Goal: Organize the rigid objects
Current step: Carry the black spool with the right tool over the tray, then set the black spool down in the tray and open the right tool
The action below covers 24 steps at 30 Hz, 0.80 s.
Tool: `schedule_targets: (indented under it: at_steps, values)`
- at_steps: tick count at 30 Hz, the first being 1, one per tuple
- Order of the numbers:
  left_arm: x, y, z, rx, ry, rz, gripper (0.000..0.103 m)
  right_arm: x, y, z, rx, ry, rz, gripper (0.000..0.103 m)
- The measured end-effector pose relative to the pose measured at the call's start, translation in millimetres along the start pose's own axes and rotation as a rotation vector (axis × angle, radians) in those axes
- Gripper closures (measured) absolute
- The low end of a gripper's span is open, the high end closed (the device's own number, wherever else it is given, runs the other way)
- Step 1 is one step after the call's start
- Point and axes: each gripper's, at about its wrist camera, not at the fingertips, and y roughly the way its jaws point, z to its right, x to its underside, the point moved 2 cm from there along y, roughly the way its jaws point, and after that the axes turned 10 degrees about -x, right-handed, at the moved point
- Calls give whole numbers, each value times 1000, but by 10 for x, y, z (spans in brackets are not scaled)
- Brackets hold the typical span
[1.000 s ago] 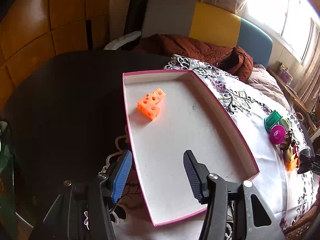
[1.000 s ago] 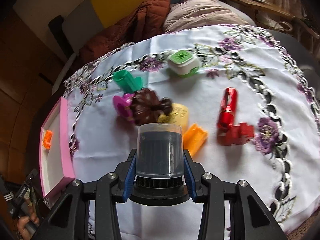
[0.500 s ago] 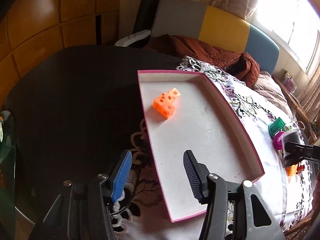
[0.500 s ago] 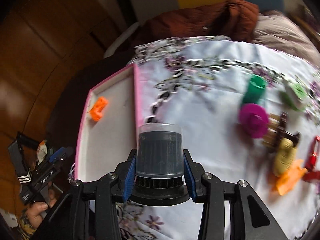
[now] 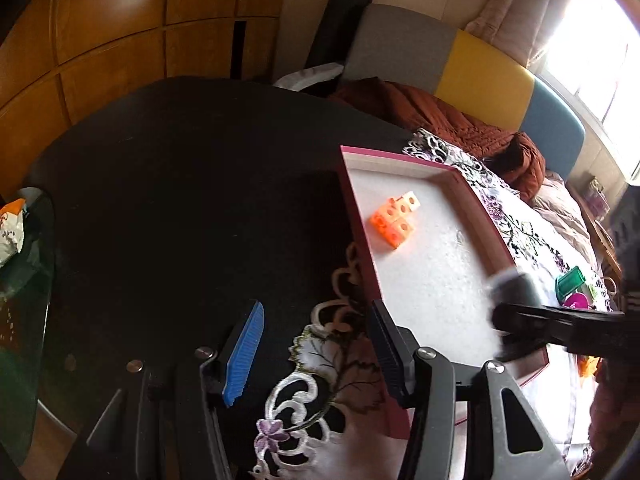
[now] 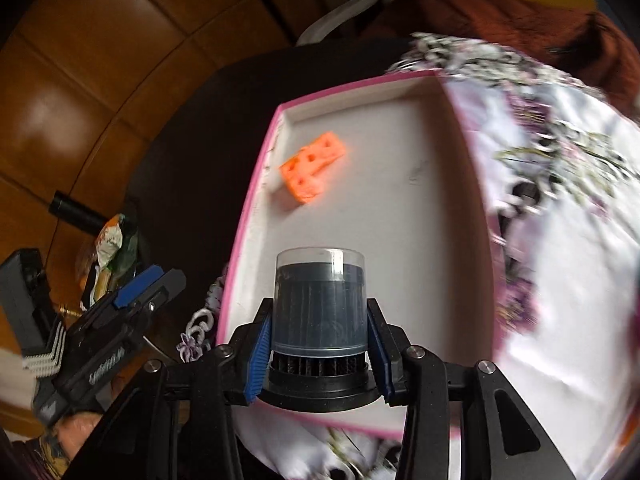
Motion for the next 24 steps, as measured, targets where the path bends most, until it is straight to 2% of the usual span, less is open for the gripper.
schedule_targets:
  at_steps: [5,12,16,20,24]
  values:
    - [11,24,-49,-8,-12,-10,49,-284,454,-159,-19,-20,-74,60]
    - [53,64,-104,-6,-18,-25,49,-668,910,-187,39,-5,-68,59]
    - [68,81,-135,-5,-21,-28,49,-742,896,-159,34,17,-42,59]
    - [69,95,-145,-11,-29,-29,49,-659,814,-164,19,21,-22,44]
    - [71,75,-158,-16,-33,-23,49,-578,696,-175,17,14,11,38]
